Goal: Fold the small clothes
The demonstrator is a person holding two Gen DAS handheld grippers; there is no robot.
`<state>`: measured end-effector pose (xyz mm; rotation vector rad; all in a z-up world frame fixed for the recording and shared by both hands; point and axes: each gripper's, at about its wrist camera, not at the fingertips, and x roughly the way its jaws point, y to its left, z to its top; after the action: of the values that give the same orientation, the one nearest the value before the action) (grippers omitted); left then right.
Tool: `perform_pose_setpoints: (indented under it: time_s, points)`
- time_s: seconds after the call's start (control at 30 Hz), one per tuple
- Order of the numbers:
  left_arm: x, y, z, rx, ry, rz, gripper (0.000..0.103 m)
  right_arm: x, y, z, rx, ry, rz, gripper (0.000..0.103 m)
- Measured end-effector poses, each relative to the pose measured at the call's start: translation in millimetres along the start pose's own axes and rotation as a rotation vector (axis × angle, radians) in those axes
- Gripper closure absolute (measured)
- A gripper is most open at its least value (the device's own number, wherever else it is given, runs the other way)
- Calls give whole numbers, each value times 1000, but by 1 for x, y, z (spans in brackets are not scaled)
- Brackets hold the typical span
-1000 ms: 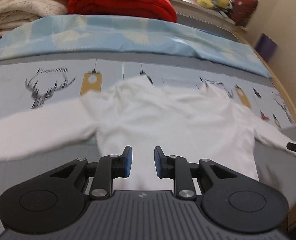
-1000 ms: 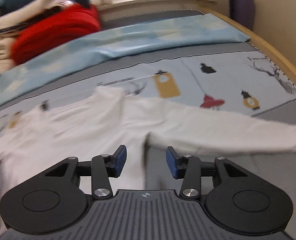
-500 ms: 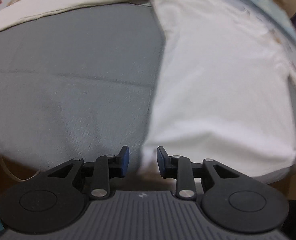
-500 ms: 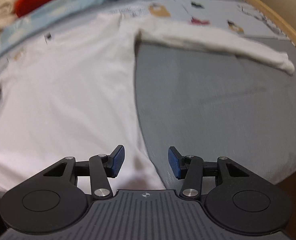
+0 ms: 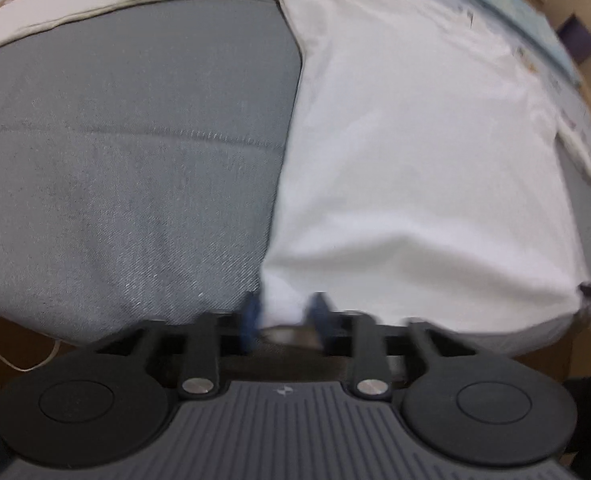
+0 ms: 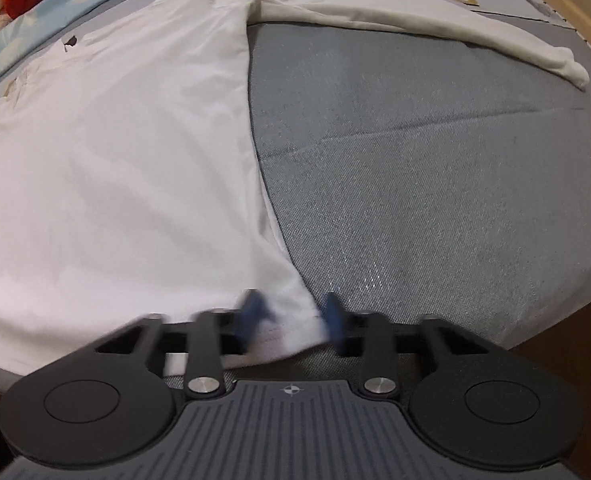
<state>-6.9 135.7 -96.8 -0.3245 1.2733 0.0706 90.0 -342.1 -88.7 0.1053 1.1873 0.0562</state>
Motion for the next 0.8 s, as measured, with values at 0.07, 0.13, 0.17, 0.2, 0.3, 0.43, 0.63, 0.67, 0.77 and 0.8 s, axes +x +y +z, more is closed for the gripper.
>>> perform_pose_setpoints:
  time_s: [0.07, 0.13, 0.17, 0.2, 0.3, 0.43, 0.63, 0.67, 0.77, 0.8]
  points:
    - [-5, 1, 1, 6, -26, -6, 96, -7, -4, -1, 19, -29, 17, 97]
    - [-25, 3, 1, -4, -92, -52, 96, -24, -15, 1, 93, -102, 62, 97]
    - [-37, 4, 1, 1, -131, -79, 96, -37, -20, 0, 139, -153, 100, 98]
    - [-46, 4, 0, 4, -160, -100, 96, -53, -28, -1, 183, -212, 142, 98]
    - [-60, 9, -3, 0, -182, -105, 97, -78, -38, -7, 221, -297, 160, 98]
    - [-35, 10, 0, 5, -76, -44, 95, -54, -42, -8, 245, -169, 124, 97]
    - [-40, 3, 4, 34, -127, -81, 86, -40, -33, -4, 243, -184, -62, 93]
    - [-37, -1, 4, 56, -118, -98, 86, -44, -30, -4, 228, -199, -25, 93]
    - [-18, -17, -2, 112, -50, -60, 80, -42, -10, -4, 116, -181, 70, 85]
    - [-8, -21, -4, 136, -11, -19, 80, -35, -5, -5, 80, -146, 68, 78]
